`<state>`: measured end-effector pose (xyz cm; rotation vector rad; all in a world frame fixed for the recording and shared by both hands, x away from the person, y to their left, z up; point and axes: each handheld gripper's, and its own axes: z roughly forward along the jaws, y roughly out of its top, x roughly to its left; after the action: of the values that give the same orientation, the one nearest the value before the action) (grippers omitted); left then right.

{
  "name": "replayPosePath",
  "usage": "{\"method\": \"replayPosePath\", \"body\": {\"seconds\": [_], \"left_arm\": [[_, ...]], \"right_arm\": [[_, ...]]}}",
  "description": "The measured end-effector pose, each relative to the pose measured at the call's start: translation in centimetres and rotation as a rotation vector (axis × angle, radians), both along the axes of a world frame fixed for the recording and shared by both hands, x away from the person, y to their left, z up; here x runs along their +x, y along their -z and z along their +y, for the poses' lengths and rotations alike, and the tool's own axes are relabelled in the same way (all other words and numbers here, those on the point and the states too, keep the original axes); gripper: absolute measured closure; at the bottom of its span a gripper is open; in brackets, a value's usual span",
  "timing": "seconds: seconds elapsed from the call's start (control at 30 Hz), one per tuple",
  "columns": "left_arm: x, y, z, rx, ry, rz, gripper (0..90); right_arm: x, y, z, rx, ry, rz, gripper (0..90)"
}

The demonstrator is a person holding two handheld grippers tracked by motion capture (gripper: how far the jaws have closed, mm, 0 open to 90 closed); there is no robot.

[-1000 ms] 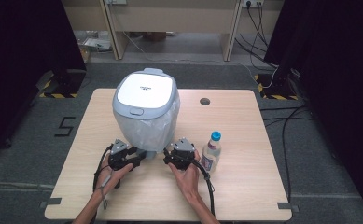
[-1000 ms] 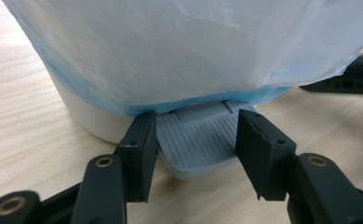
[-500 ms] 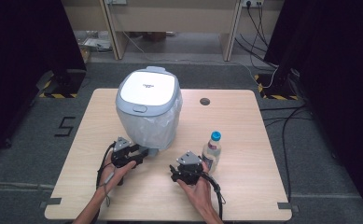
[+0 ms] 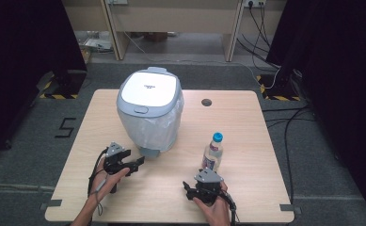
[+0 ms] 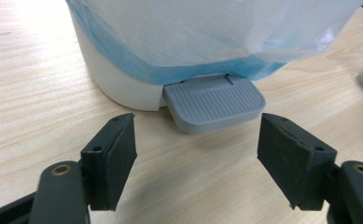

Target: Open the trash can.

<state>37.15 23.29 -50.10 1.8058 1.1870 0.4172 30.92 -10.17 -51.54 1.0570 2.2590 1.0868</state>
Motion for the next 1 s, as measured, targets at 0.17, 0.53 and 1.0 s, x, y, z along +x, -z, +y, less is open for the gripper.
{"method": "replayPosePath", "body": {"seconds": [0.17,0.53,1.0], "left_arm": [[-0.4,-0.5,0.1,0.001,0.015,-0.005,27.1],[-1.4,-2.4,0.7,-0.049,0.052,-0.005,27.5],[-2.1,-5.8,0.9,-0.047,0.070,-0.050,20.8]], "right_arm": [[-0.9,0.0,-1.4,0.001,0.016,0.009,23.5],[-1.9,-0.5,-5.5,0.025,0.104,0.021,19.9],[-1.2,-0.2,-8.4,-0.012,0.196,0.040,18.7]]}}
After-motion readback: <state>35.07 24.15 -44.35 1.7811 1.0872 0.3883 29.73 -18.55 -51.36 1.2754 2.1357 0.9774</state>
